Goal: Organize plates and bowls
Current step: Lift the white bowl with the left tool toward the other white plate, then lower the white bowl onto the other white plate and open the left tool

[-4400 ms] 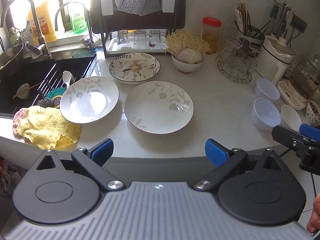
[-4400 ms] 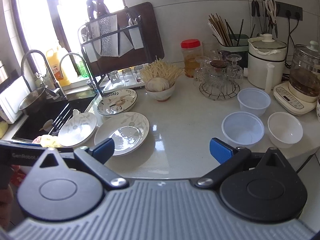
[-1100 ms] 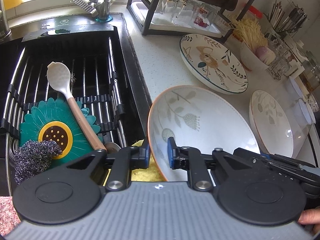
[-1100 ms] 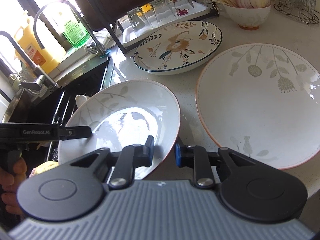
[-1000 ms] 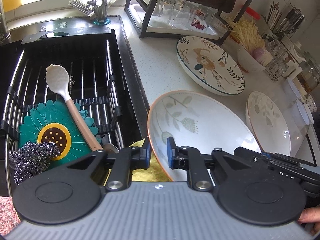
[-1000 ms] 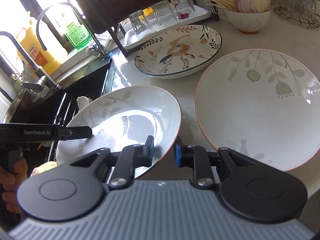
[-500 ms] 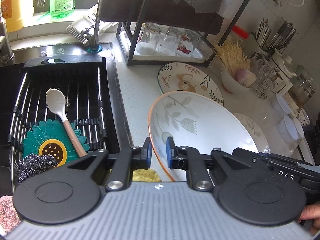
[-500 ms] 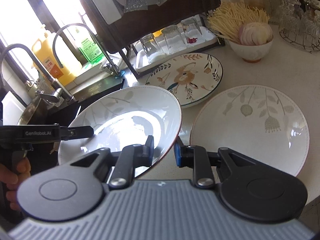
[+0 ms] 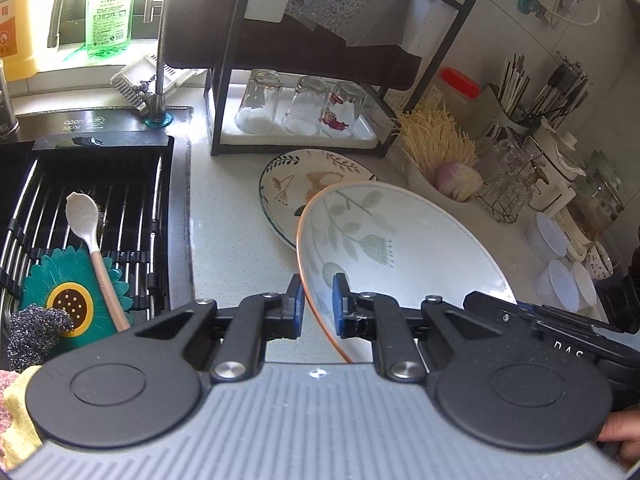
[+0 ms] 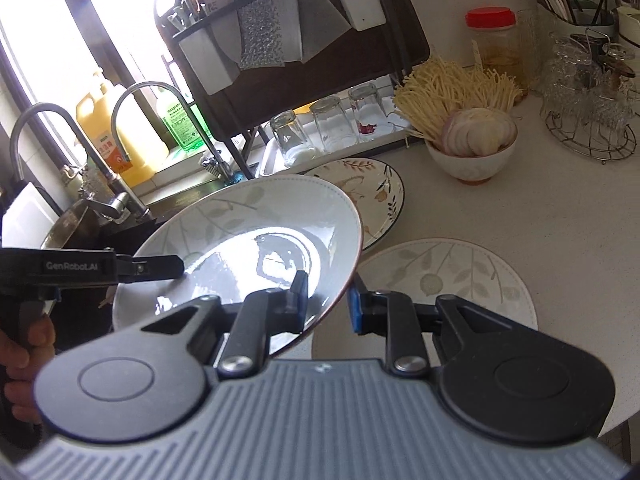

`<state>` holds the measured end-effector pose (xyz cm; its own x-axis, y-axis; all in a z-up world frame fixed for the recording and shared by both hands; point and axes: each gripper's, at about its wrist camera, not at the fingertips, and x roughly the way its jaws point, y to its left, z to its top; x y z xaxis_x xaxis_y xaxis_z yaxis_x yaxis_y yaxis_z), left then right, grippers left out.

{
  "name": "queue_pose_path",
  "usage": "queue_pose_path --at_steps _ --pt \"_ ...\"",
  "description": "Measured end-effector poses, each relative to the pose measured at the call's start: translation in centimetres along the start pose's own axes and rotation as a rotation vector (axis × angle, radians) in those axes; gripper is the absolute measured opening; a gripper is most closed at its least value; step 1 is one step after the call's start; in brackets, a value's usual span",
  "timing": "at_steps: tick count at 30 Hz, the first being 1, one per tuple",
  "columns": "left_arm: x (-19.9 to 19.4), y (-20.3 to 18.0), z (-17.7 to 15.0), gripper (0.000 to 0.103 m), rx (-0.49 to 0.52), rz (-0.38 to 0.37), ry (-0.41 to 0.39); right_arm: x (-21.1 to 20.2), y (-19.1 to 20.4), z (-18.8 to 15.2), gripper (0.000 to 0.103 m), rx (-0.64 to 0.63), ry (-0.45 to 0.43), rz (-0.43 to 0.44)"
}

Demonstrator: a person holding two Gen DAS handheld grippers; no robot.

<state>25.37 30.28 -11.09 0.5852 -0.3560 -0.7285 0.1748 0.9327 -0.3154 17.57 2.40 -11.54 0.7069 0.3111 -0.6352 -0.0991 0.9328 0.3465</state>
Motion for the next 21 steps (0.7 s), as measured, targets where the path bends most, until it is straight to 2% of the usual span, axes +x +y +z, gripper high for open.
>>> queue_pose_path --at_steps 10,21 --pt "3.1 -5.3 -0.9 0.017 -0.01 -0.008 0.047 -1.4 -4.9 0.3 0.024 -0.004 -0.01 -0.069" --pt "7.1 -8.8 -3.4 0.018 -0.035 -0.006 0.169 -1.8 -9.5 -1.1 0.024 -0.009 0.08 -0.129"
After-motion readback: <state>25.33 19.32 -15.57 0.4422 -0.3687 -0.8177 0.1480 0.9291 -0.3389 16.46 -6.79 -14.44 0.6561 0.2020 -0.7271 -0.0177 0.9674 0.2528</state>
